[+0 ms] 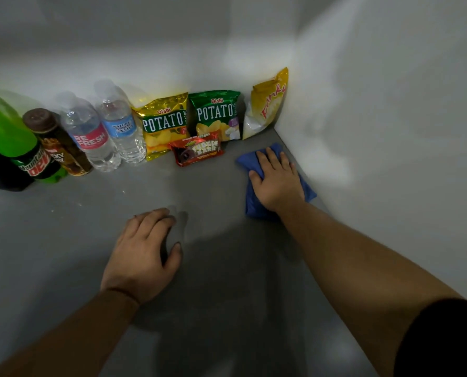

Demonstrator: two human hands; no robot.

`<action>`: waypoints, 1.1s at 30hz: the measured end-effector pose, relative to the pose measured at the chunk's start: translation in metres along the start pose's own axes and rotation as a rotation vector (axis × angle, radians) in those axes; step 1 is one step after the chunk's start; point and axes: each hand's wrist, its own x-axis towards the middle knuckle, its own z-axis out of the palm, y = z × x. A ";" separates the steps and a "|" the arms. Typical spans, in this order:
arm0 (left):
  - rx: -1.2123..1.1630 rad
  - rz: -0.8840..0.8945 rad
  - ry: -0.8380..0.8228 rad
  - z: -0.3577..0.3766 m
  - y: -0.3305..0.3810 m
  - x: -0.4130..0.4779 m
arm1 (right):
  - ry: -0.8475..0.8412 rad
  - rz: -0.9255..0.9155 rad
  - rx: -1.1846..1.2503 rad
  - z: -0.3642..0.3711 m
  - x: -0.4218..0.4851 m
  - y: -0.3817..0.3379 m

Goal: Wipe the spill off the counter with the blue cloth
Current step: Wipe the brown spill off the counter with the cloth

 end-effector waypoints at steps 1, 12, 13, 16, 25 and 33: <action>0.000 0.001 0.000 -0.001 0.000 0.000 | 0.012 0.003 -0.001 -0.001 -0.009 0.004; -0.102 0.019 0.027 -0.008 0.002 -0.007 | -0.022 0.098 0.043 -0.009 -0.154 0.054; -0.114 0.020 0.033 -0.010 0.002 -0.008 | -0.027 0.111 0.046 -0.009 -0.168 0.058; -0.145 0.016 0.063 -0.018 0.004 -0.015 | -0.029 0.130 0.055 -0.007 -0.212 0.073; -0.399 0.006 0.103 -0.052 0.000 -0.138 | -0.006 0.301 0.106 -0.011 -0.314 0.076; -0.493 -0.141 0.007 -0.051 -0.010 -0.278 | -0.096 0.121 0.070 0.001 -0.367 -0.028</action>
